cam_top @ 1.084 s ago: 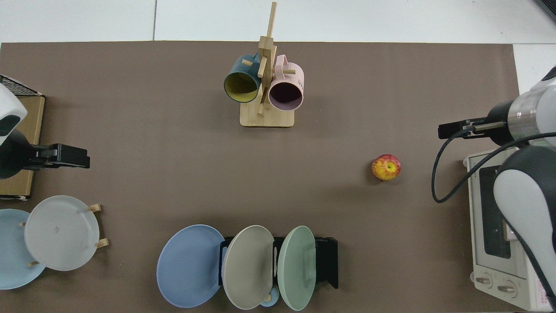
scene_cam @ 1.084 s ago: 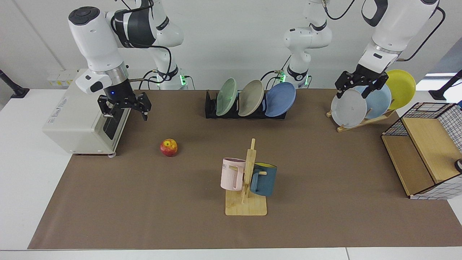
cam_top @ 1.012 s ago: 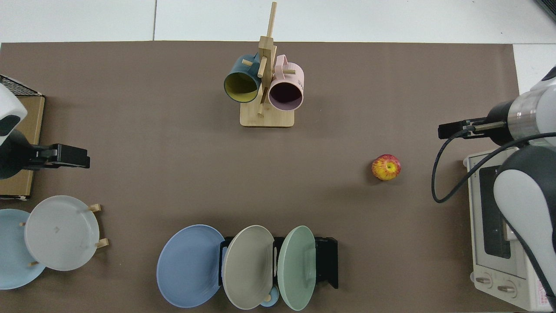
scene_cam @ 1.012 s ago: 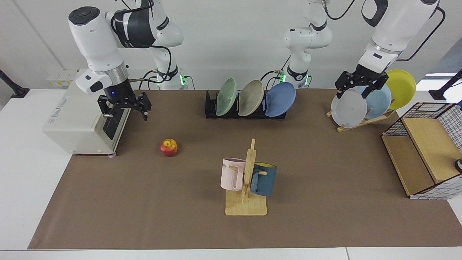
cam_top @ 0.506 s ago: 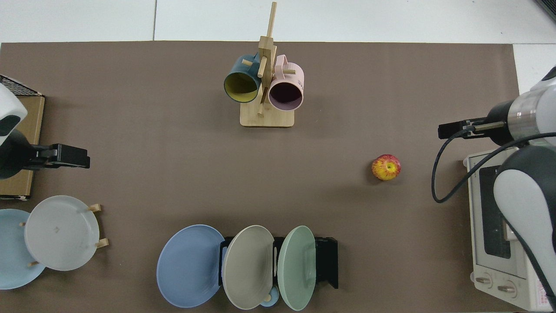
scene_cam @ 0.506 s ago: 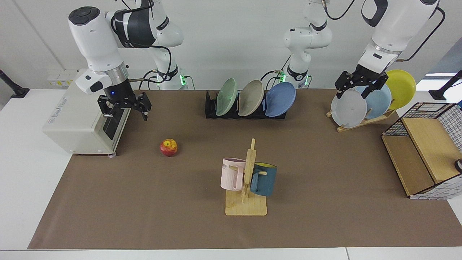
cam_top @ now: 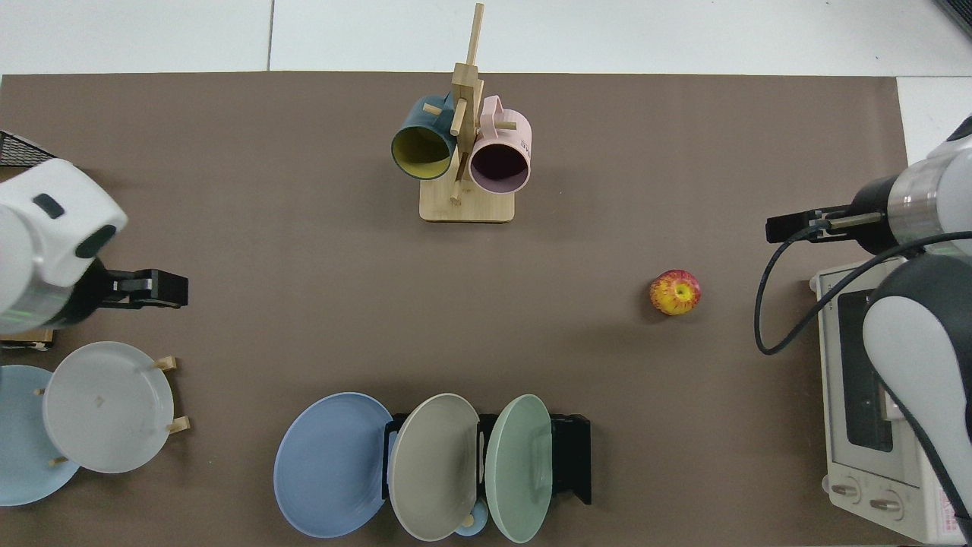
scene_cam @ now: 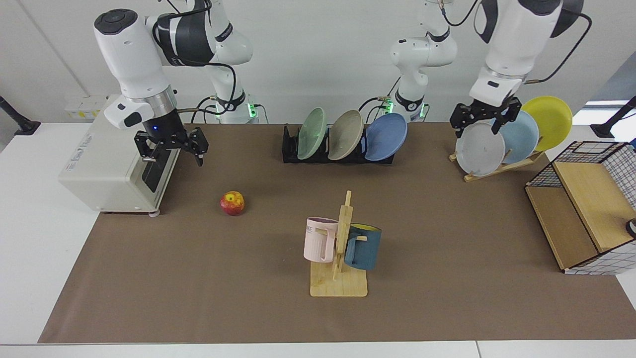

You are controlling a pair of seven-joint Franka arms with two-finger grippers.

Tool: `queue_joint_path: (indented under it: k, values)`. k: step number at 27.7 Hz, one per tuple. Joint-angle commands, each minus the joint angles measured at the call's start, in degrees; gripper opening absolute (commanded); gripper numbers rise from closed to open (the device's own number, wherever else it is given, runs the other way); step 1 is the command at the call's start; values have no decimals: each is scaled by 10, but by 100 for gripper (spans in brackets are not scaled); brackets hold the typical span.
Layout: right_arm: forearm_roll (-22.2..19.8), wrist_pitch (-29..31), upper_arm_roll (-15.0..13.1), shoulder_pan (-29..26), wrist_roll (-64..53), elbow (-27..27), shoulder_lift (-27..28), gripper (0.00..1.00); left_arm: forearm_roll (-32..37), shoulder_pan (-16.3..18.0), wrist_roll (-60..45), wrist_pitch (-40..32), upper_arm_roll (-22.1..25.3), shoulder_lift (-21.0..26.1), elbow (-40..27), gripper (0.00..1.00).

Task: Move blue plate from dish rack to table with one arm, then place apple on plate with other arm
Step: 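Move the left gripper down to the blue plate in the dish rack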

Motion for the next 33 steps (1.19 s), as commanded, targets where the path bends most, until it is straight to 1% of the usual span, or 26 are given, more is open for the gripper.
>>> queue_joint_path:
  k: [1, 6, 8, 10, 12, 15, 17, 21, 25, 27, 29, 30, 31, 33]
  values:
    - [2, 0, 5, -9, -14, -5, -5, 100, 21, -10, -90, 111, -51, -181, -225, 100]
    - [2, 0, 5, -9, -14, -5, -5, 100, 22, -11, -115, 128, -121, -293, -342, 100]
    - [2, 0, 5, -9, -14, -5, -5, 100, 22, -14, -154, 157, -175, -326, -392, 100]
    - [2, 0, 5, -9, -14, -5, -5, 100, 22, -15, -196, 183, -215, -343, -431, 100]
    - [2, 0, 5, -8, -14, -5, -5, 100, 22, -14, -203, 191, -226, -343, -442, 100]
    - [2, 0, 5, -9, -14, -5, -5, 100, 22, -13, -203, 190, -226, -340, -445, 100]
    - [2, 0, 5, -9, -14, -5, -5, 100, 22, -14, -204, 194, -225, -347, -462, 100]
    - [2, 0, 5, -9, -14, -5, -5, 100, 22, 6, -212, 219, -226, -339, -465, 100]
    - [2, 0, 5, -9, -14, -5, -5, 100, 22, 9, -213, 230, -230, -331, -468, 100]
    - [2, 0, 5, -9, -14, -5, -5, 100, 22, 11, -234, 232, -252, -327, -468, 100]
    - [2, 0, 5, -9, -14, -5, -5, 100, 22, 32, -271, 243, -292, -324, -472, 100]
    - [2, 0, 5, -9, -14, -5, -5, 100, 21, 45, -272, 246, -301, -319, -471, 100]
    - [2, 0, 5, -9, -14, -5, -5, 100, 20, 50, -271, 248, -302, -313, -469, 100]
    - [2, 0, 5, -9, -14, -5, -5, 100, 19, 47, -271, 246, -302, -307, -468, 100]
